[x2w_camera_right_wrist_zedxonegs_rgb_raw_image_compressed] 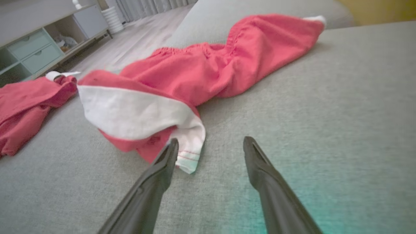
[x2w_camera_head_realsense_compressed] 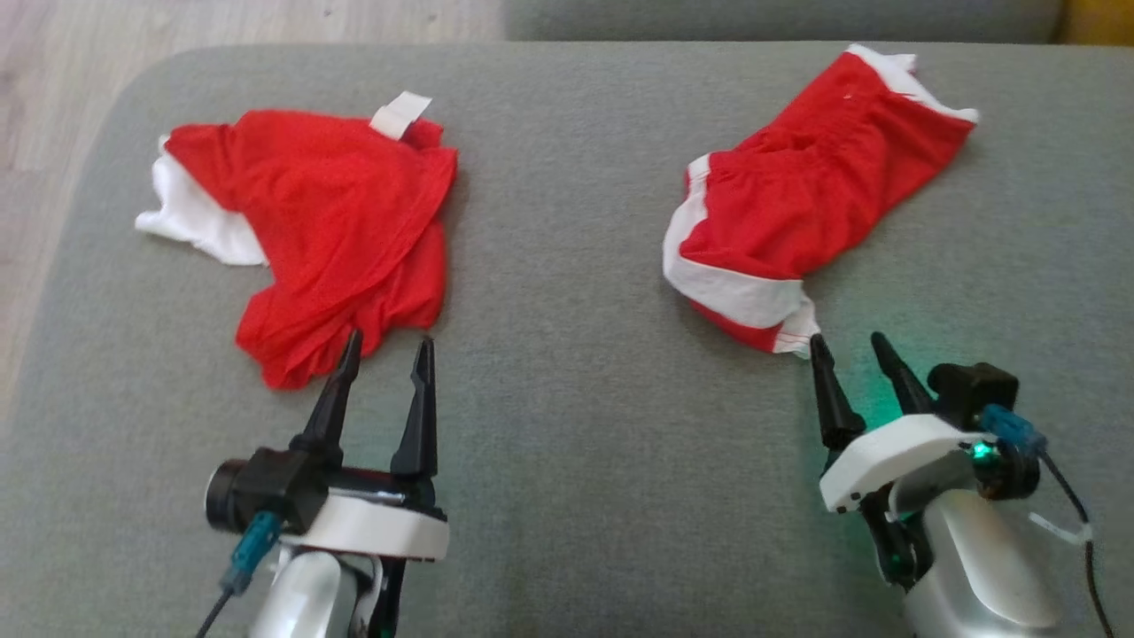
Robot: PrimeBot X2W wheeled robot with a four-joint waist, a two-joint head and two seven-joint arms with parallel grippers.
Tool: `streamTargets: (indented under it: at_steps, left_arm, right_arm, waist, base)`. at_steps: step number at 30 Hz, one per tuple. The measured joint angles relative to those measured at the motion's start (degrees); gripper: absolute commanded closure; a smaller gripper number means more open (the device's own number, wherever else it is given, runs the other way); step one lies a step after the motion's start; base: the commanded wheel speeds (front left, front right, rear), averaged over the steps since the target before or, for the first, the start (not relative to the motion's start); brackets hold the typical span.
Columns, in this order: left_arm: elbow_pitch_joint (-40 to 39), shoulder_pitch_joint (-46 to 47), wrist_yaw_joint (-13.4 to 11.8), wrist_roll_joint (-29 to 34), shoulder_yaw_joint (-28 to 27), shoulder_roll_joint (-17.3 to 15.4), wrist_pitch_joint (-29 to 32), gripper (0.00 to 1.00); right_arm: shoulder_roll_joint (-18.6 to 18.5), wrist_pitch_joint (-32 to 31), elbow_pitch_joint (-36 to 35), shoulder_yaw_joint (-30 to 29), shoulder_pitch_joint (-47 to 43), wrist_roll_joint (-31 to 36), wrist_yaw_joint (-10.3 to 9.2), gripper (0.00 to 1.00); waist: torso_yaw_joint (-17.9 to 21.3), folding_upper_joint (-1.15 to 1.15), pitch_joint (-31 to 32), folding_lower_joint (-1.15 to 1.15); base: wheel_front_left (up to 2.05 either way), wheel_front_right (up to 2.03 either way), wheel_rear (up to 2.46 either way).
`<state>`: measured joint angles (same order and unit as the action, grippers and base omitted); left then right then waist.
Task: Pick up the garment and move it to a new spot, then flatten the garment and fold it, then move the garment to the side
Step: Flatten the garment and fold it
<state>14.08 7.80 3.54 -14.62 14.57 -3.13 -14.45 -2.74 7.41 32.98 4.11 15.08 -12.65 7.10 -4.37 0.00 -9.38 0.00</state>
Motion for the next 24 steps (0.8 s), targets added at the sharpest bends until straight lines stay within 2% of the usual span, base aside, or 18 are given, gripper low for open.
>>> streamTargets:
  at_steps: [3,6,16,17,18,22,24]
  left_arm:
    - [0.0,0.9,0.0,0.0,0.0,0.1,0.0,0.0]
    - [0.1,1.4,0.1,0.0,0.1,0.1,0.0,0.0]
    - [0.5,1.6,0.0,0.0,0.0,0.2,0.0,0.0]
    - [0.5,1.6,0.0,0.0,0.0,0.2,0.0,0.0]
    - [0.6,1.6,0.0,0.0,0.0,0.2,0.0,0.0]
    - [0.6,1.6,0.0,0.0,0.0,0.2,0.0,0.0]
    - [0.6,1.4,-0.1,0.0,-0.1,0.2,0.0,0.0]
  right_arm:
    - [0.0,-0.5,3.8,0.6,1.5,-1.4,0.0,0.0]
    - [0.0,-0.7,7.6,1.1,3.4,-6.0,0.0,0.0]
    - [-0.7,1.2,16.0,7.8,10.3,-8.5,0.0,0.0]
    - [-0.9,1.4,16.7,8.5,10.6,-8.2,0.0,0.54]
    - [-1.0,1.8,17.5,8.9,11.0,-7.4,0.0,1.0]
    - [-0.8,3.5,20.4,8.6,11.7,-3.8,0.0,1.0]
    - [-0.5,4.4,21.6,6.6,11.7,-1.5,0.0,1.0]
  waist:
    - [-1.2,0.0,-0.6,0.0]
    - [-2.2,0.0,-1.2,0.0]
    - [-3.7,0.0,-1.7,0.0]
    - [-3.7,0.0,-1.6,0.0]
    - [-3.6,0.0,-1.5,0.0]
    - [-3.3,0.0,-0.4,0.0]
    - [-2.9,0.0,0.2,0.0]
  base:
    - [0.0,0.0,0.0]
    - [0.0,0.0,0.0]
    - [0.0,0.0,0.0]
    - [0.0,0.0,0.0]
    - [0.0,0.0,0.0]
    - [0.0,0.0,0.0]
    - [0.0,0.0,0.0]
